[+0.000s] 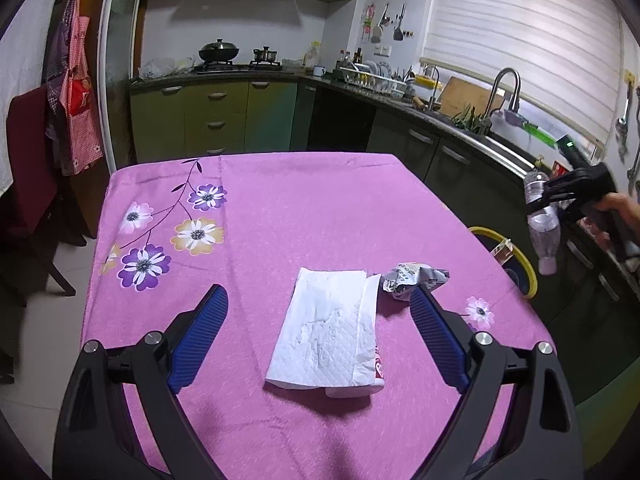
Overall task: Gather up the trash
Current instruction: 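Carry the plastic bottle over the bin and release it with the right gripper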
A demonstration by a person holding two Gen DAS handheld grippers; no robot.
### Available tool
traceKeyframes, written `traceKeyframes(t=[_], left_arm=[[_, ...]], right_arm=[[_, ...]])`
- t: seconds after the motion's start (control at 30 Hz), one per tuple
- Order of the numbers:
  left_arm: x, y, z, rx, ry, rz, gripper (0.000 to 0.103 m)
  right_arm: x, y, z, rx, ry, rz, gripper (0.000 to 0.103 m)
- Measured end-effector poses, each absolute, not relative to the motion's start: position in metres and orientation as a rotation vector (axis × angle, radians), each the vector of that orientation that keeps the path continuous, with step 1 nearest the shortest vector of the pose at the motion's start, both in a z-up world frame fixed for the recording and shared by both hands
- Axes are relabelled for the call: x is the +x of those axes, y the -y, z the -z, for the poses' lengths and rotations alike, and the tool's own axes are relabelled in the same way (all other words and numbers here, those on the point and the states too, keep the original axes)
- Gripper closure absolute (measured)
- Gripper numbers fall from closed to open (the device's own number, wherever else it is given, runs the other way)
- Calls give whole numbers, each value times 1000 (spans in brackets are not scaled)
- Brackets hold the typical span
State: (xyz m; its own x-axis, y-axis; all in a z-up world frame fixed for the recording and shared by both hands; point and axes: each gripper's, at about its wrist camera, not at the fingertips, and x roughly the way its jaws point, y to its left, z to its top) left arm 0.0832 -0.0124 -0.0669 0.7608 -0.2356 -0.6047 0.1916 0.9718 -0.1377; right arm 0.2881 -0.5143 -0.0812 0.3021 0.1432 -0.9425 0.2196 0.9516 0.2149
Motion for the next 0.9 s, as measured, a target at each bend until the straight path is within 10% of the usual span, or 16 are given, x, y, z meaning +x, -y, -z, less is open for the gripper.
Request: traceKeyframes(t=[0.43, 0.9], left_arm=[[100, 33, 64, -18, -699, 201, 15], [93, 24, 68, -47, -724, 229, 15]], right_arm=[[362, 574, 202, 489, -1418, 99, 30], [270, 538, 109, 389, -1251, -64, 28]])
